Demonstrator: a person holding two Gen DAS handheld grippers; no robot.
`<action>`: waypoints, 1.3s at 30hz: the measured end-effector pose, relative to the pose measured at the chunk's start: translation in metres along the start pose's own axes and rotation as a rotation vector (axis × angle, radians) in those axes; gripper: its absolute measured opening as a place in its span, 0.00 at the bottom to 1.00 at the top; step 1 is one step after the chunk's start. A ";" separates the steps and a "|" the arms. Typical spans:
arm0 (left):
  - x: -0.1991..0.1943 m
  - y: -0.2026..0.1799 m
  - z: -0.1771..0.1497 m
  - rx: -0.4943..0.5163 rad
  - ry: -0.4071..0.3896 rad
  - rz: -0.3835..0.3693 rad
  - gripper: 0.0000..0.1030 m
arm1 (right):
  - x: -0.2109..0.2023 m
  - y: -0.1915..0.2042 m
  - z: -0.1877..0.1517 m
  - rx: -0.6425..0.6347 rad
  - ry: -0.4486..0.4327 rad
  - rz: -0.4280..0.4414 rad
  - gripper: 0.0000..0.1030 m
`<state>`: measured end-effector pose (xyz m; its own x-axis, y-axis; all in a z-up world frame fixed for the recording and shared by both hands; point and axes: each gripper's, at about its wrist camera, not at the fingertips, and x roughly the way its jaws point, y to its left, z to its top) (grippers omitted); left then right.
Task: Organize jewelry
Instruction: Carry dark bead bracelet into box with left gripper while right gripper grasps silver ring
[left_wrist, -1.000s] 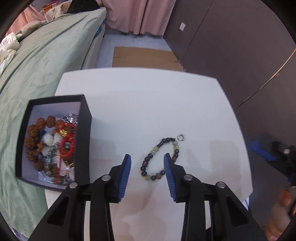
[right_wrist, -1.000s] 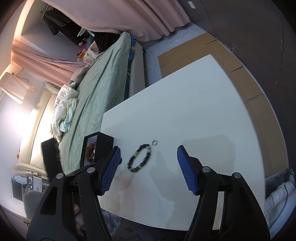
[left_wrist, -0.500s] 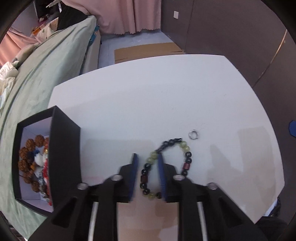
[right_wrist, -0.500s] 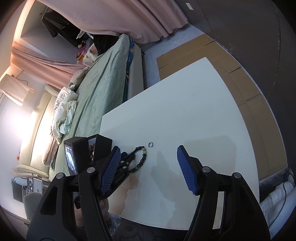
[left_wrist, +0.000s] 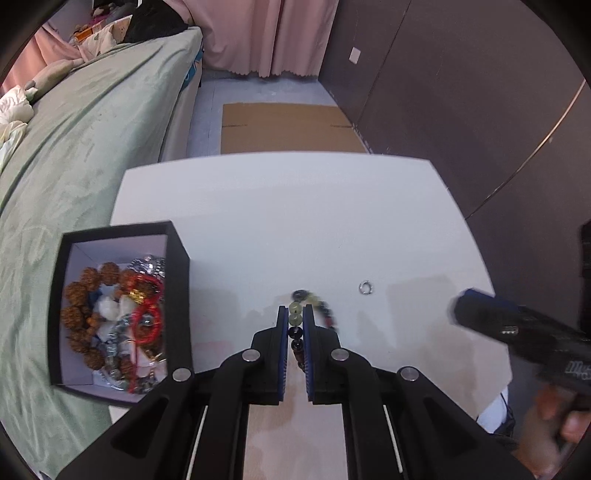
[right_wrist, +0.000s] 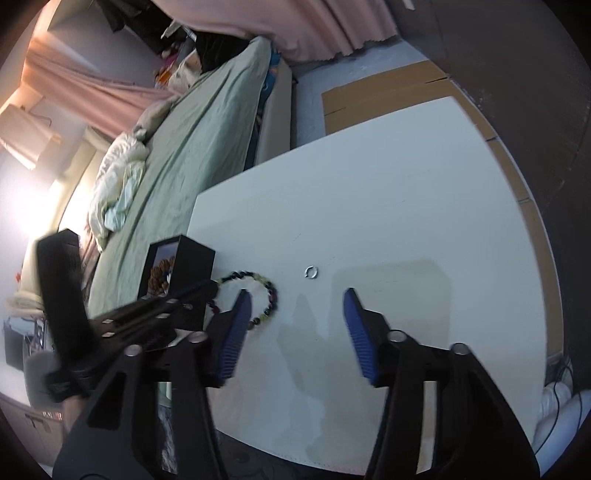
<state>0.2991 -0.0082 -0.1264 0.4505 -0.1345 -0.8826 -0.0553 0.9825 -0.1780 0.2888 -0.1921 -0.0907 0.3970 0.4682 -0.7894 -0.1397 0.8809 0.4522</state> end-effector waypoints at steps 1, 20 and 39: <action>-0.004 0.000 0.001 -0.003 -0.006 -0.005 0.05 | 0.004 0.001 0.000 -0.005 0.008 -0.004 0.43; -0.088 0.035 0.005 -0.066 -0.138 -0.002 0.05 | 0.069 0.027 0.013 -0.107 0.083 -0.178 0.31; -0.114 0.101 0.005 -0.171 -0.172 0.035 0.05 | 0.107 0.049 0.008 -0.274 0.075 -0.446 0.13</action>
<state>0.2464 0.1067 -0.0417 0.5901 -0.0624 -0.8049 -0.2167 0.9482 -0.2324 0.3312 -0.0993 -0.1494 0.4073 0.0381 -0.9125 -0.2076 0.9768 -0.0519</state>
